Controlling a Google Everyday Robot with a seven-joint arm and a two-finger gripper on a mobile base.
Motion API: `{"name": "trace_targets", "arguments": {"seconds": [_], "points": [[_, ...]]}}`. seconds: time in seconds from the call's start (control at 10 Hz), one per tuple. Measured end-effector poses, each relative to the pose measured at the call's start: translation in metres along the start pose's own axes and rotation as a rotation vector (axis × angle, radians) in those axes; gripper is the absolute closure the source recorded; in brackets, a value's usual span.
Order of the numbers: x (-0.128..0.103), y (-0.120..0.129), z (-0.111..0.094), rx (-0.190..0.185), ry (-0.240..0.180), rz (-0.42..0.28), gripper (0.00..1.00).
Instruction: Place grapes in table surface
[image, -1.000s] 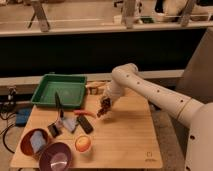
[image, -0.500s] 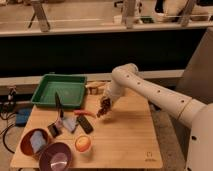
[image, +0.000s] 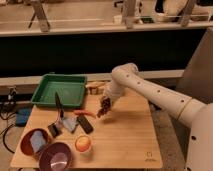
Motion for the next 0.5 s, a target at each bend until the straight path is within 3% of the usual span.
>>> {"name": "trace_targets", "arguments": {"seconds": [0.2,0.5], "points": [[-0.0007,-0.0006,-0.0020,-0.004,-0.003,-0.014,0.25],[-0.0016,-0.0005,-0.0051,-0.014,-0.007,-0.022,0.20]]}}
